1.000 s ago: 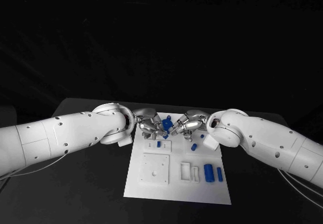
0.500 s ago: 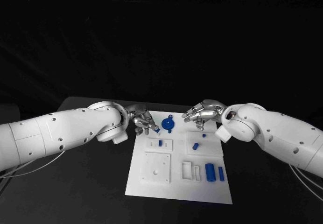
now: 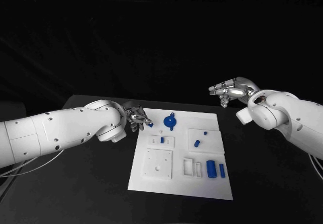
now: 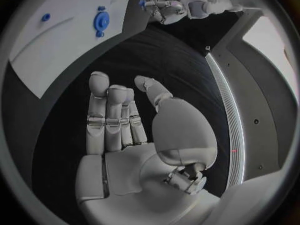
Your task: Assemble the parts on the task board
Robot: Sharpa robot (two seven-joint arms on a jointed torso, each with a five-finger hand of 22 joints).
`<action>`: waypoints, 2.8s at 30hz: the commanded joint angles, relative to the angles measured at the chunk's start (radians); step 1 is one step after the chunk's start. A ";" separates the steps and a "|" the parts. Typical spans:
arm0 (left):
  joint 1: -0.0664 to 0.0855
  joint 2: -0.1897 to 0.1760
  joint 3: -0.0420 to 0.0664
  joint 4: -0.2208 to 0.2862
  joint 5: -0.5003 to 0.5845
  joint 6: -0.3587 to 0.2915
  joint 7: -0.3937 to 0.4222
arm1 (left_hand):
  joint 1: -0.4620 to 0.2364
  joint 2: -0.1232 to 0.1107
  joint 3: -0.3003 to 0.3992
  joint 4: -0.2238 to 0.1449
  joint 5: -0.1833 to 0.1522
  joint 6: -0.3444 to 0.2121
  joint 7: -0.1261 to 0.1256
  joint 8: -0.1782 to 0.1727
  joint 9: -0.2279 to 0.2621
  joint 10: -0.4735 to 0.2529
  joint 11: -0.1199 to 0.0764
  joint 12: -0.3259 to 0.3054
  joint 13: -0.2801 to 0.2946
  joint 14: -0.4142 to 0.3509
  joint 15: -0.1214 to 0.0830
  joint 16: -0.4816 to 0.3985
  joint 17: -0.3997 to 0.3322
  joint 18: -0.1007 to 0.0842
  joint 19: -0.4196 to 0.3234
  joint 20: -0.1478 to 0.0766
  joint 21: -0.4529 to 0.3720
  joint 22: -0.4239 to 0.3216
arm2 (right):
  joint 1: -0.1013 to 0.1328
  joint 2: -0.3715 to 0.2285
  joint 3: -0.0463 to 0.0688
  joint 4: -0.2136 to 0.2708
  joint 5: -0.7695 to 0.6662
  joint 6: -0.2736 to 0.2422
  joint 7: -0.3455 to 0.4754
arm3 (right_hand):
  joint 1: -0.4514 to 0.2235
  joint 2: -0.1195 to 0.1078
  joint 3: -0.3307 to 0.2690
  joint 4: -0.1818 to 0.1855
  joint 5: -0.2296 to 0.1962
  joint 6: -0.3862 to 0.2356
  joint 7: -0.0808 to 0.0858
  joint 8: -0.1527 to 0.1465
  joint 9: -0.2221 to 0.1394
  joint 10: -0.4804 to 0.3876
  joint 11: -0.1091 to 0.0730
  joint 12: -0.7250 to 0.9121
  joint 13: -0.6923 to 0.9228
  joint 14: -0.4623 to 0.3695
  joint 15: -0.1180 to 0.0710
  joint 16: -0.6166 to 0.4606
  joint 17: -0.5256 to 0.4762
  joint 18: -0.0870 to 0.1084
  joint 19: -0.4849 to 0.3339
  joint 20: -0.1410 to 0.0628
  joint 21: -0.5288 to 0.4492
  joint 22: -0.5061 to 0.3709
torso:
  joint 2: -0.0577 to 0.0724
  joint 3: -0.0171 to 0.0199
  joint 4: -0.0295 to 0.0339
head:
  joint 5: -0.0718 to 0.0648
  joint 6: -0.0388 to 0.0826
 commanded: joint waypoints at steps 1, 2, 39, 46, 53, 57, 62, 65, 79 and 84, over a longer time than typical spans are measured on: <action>-0.013 0.001 0.000 0.009 -0.033 -0.116 -0.038 | -0.007 -0.010 0.134 -0.106 -0.017 0.095 -0.083 -0.003 0.006 0.037 -0.005 0.004 0.001 0.008 0.002 0.000 -0.003 0.012 0.003 0.002 0.005 0.017 | -0.001 -0.008 0.005 -0.016 -0.013 -0.050 0.051 | -0.007 0.004 -0.002 0.007 -0.007 0.005 -0.001 0.001 -0.001 0.002 -0.006 0.006 -0.002 0.002 -0.003 -0.001 -0.001 0.009 0.040 0.006 0.001 -0.001 | -0.016 0.0037 0.0022 | 0.007 -0.015; -0.018 0.002 0.000 0.010 -0.032 -0.132 -0.035 | -0.007 -0.010 0.134 -0.106 -0.017 0.095 -0.083 -0.003 0.006 0.037 -0.005 0.005 0.001 0.008 0.002 0.000 -0.003 0.012 0.003 0.002 0.005 0.017 | -0.001 -0.011 0.007 -0.023 -0.009 -0.051 0.053 | -0.008 0.005 -0.002 0.009 -0.009 0.004 -0.001 0.001 -0.001 0.003 -0.006 0.006 -0.002 0.002 -0.003 0.000 -0.001 0.009 0.040 0.006 0.004 -0.001 | -0.022 0.0048 0.0050 | 0.006 -0.020; -0.125 0.045 -0.001 0.005 -0.047 -0.279 -0.015 | 0.079 -0.102 0.087 -0.042 -0.072 0.138 -0.093 -0.009 0.026 0.043 -0.008 0.059 -0.013 0.014 0.000 0.041 0.030 0.011 0.008 0.005 0.009 0.017 | -0.001 0.008 0.013 -0.093 -0.001 -0.044 0.060 | -0.008 0.002 0.026 0.021 0.009 0.012 -0.002 0.001 -0.001 -0.002 -0.007 0.015 -0.009 -0.002 -0.003 0.001 -0.007 0.008 0.038 0.006 0.009 0.003 | -0.036 0.0114 0.0079 | -0.001 -0.041; -0.137 0.058 -0.001 -0.010 -0.030 -0.264 -0.024 | 0.080 -0.102 0.083 -0.041 -0.077 0.141 -0.094 -0.011 0.026 0.043 -0.007 0.065 -0.014 0.015 0.001 0.046 0.034 0.010 0.007 0.006 0.009 0.017 | -0.001 0.011 0.013 -0.094 -0.002 -0.040 0.059 | -0.009 0.001 0.033 0.025 0.013 0.012 -0.002 0.002 -0.001 -0.003 -0.007 0.015 -0.011 -0.002 -0.003 0.002 -0.007 0.008 0.038 0.006 0.007 0.003 | -0.035 0.0111 0.0080 | -0.004 -0.045; -0.142 0.070 -0.001 -0.028 0.006 -0.232 -0.042 | 0.078 -0.094 0.065 -0.041 -0.091 0.156 -0.098 -0.016 0.011 0.043 -0.007 0.098 -0.009 0.020 0.002 0.076 0.062 0.008 0.009 0.009 0.013 0.017 | -0.001 0.014 0.013 -0.095 -0.003 -0.036 0.057 | -0.010 0.001 0.037 0.028 0.016 0.012 -0.002 0.001 -0.001 -0.003 -0.007 0.015 -0.011 -0.002 -0.004 0.002 -0.008 0.008 0.038 0.006 0.006 0.003 | -0.035 0.0110 0.0079 | -0.008 -0.050; -0.143 0.076 -0.001 -0.036 0.026 -0.220 -0.050 | 0.084 -0.067 -0.032 -0.047 -0.018 0.175 -0.102 -0.022 -0.017 0.044 -0.006 0.119 -0.007 0.019 0.003 0.095 0.075 0.007 0.008 0.011 0.014 0.016 | -0.001 0.015 0.013 -0.095 -0.003 -0.033 0.056 | -0.011 -0.001 0.040 0.030 0.018 0.013 -0.002 0.001 -0.001 -0.004 -0.007 0.015 -0.011 -0.002 -0.004 0.002 -0.008 0.008 0.038 0.006 0.005 0.003 | -0.035 0.0110 0.0078 | -0.007 -0.052; -0.145 0.085 -0.001 -0.044 0.050 -0.211 -0.062 | 0.084 -0.063 -0.038 -0.054 -0.019 0.184 -0.104 -0.019 -0.038 0.045 -0.007 0.129 -0.006 0.019 0.002 0.108 0.080 0.009 0.012 0.012 0.020 0.018 | -0.001 0.016 0.013 -0.095 -0.003 -0.028 0.054 | -0.011 -0.002 0.044 0.032 0.023 0.012 -0.002 0.001 -0.001 -0.005 -0.007 0.015 -0.012 -0.003 -0.004 0.000 -0.009 0.008 0.038 0.006 0.005 0.004 | -0.035 0.0110 0.0078 | -0.011 -0.055; -0.147 0.090 -0.001 -0.047 0.056 -0.208 -0.067 | 0.083 -0.062 -0.041 -0.054 -0.025 0.188 -0.106 -0.016 -0.040 0.045 -0.009 0.135 -0.004 0.021 0.002 0.114 0.086 0.010 0.012 0.013 0.022 0.018 | -0.001 0.017 0.013 -0.095 -0.004 -0.024 0.053 | -0.007 -0.002 0.050 0.031 0.022 0.012 -0.001 0.001 -0.001 -0.005 -0.007 0.016 -0.012 -0.003 -0.004 0.001 -0.009 0.008 0.038 0.006 0.006 0.005 | -0.035 0.0111 0.0078 | -0.012 -0.056; -0.152 0.100 -0.001 -0.057 0.010 -0.201 -0.081 | 0.089 -0.061 -0.056 -0.052 -0.039 0.197 -0.110 -0.010 -0.047 0.045 -0.011 0.154 0.002 0.020 0.003 0.136 0.098 0.012 0.009 0.016 0.033 0.018 | -0.001 0.016 0.013 -0.092 -0.005 -0.014 0.051 | -0.011 -0.005 0.064 0.037 0.033 0.012 -0.001 0.001 -0.001 -0.006 -0.007 0.016 -0.012 -0.004 -0.004 0.001 -0.009 0.008 0.037 0.006 0.006 0.008 | -0.035 0.0111 0.0081 | -0.017 -0.060; -0.153 0.103 -0.001 -0.062 -0.008 -0.201 -0.083 | 0.089 -0.060 -0.063 -0.047 -0.047 0.203 -0.113 -0.006 -0.048 0.045 -0.012 0.164 0.007 0.022 0.004 0.146 0.108 0.013 0.009 0.018 0.036 0.018 | -0.001 0.017 0.013 -0.094 -0.005 -0.012 0.051 | -0.012 -0.006 0.066 0.039 0.036 0.012 -0.001 0.001 -0.001 -0.006 -0.007 0.016 -0.012 -0.004 -0.004 0.001 -0.010 0.008 0.037 0.006 0.005 0.009 | -0.034 0.0110 0.0080 | -0.017 -0.061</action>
